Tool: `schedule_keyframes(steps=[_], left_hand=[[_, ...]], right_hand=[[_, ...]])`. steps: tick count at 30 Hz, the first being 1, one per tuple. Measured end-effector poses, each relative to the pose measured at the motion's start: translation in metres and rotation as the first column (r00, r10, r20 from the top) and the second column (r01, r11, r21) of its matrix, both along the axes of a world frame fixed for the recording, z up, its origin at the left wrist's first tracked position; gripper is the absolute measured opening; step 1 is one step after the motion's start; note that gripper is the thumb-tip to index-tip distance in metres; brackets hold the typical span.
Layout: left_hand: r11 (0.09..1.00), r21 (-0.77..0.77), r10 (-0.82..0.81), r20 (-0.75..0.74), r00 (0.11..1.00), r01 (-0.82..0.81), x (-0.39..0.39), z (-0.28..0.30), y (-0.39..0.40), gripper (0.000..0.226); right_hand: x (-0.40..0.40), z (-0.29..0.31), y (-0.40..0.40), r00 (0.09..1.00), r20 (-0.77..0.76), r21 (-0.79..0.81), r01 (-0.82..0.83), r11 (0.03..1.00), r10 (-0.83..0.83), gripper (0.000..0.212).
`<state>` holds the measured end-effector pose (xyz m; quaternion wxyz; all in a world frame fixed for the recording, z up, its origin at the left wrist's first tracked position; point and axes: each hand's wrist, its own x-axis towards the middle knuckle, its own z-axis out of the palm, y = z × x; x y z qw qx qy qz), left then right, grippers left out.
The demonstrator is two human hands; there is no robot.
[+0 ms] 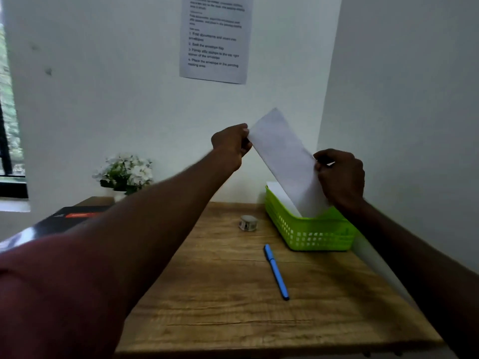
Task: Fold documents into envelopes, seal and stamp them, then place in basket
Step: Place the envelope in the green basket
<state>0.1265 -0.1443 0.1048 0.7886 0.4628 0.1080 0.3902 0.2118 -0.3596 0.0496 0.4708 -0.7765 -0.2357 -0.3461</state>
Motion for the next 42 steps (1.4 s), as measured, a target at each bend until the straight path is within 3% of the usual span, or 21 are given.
schedule_keyframes(steps=[4,9,12,15,18,20,24,25,30,35,42], left_hand=[[0.993,0.093,0.088,-0.102,0.991,-0.078,0.042,-0.015,-0.004,0.019],[0.978,0.207,0.072,-0.253,0.965,-0.019,0.069,-0.041,-0.009,0.019],[0.951,0.309,0.088,-0.311,0.946,0.013,0.078,-0.058,-0.009,0.013],[0.907,0.420,0.161,-0.402,0.901,0.026,0.092,-0.078,-0.002,0.014],[0.800,0.599,0.329,-0.437,0.837,-0.002,0.082,-0.095,-0.010,0.014],[0.722,0.691,0.402,-0.381,0.833,-0.033,0.070,-0.110,-0.022,0.015],[0.615,0.789,0.413,-0.309,0.857,-0.012,0.052,-0.124,-0.040,0.012],[0.585,0.811,0.409,-0.308,0.859,0.013,0.051,-0.124,-0.042,0.020],[0.594,0.798,0.339,-0.365,0.867,0.103,0.044,-0.130,-0.056,0.048],[0.613,0.787,0.329,-0.336,0.883,0.071,0.044,-0.135,-0.059,0.052],[0.594,0.803,0.337,-0.310,0.889,0.054,0.044,-0.137,-0.060,0.049]], right_hand=[[0.022,-0.013,-0.006,0.977,-0.206,-0.085,0.033,0.996,-0.050,0.040],[0.039,-0.027,-0.009,0.892,-0.445,-0.292,-0.060,0.955,-0.080,0.039],[0.045,-0.031,-0.009,0.854,-0.493,-0.412,-0.060,0.909,-0.167,0.034],[0.048,-0.032,-0.005,0.858,-0.444,-0.519,-0.011,0.855,-0.258,0.028],[0.050,-0.030,0.000,0.869,-0.399,-0.601,-0.006,0.799,-0.294,0.028],[0.052,-0.028,0.000,0.858,-0.416,-0.631,-0.035,0.775,-0.301,0.027],[0.058,-0.025,0.003,0.827,-0.516,-0.637,-0.196,0.745,-0.224,0.015],[0.061,-0.024,0.004,0.811,-0.550,-0.630,-0.245,0.737,-0.200,0.019],[0.075,-0.028,0.009,0.758,-0.630,-0.614,-0.353,0.706,-0.168,0.025],[0.075,-0.030,0.015,0.713,-0.686,-0.548,-0.374,0.748,-0.146,0.021],[0.068,-0.029,0.023,0.718,-0.660,-0.641,-0.383,0.665,-0.222,0.025]])
